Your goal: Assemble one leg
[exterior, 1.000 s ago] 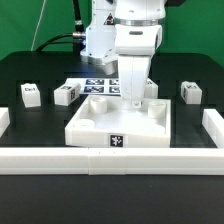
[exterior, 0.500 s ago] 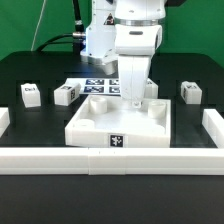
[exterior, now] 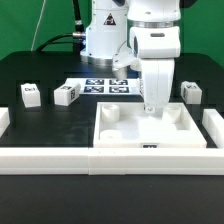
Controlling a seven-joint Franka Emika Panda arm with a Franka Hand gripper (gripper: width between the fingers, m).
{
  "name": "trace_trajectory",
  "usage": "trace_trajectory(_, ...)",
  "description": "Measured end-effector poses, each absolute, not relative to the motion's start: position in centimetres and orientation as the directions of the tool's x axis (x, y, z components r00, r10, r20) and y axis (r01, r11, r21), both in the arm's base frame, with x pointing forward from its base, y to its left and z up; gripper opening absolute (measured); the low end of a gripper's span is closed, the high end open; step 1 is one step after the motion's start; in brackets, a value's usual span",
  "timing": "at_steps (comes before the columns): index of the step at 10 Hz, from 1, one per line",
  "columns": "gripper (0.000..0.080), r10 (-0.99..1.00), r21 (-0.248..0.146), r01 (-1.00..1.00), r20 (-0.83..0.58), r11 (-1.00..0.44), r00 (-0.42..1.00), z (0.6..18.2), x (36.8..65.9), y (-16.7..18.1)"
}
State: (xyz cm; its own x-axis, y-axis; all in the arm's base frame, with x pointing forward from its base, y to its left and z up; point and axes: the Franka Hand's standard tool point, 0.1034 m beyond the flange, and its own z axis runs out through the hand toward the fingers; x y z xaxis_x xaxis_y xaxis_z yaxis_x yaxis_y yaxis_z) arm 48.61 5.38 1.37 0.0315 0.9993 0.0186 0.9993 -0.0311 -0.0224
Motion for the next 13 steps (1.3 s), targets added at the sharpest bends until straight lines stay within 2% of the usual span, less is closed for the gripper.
trace_trajectory(3, 0.0058, 0.999, -0.022, 0.999, 0.019, -0.047, 0.048, 1.4, 48.7, 5.6)
trace_trajectory(9, 0.0058, 0.999, -0.01, 0.999, 0.032, -0.035, 0.035, 1.4, 50.3, 8.2)
trace_trajectory(13, 0.0058, 0.999, -0.021, 0.999, 0.03, -0.036, 0.037, 1.4, 50.3, 8.7)
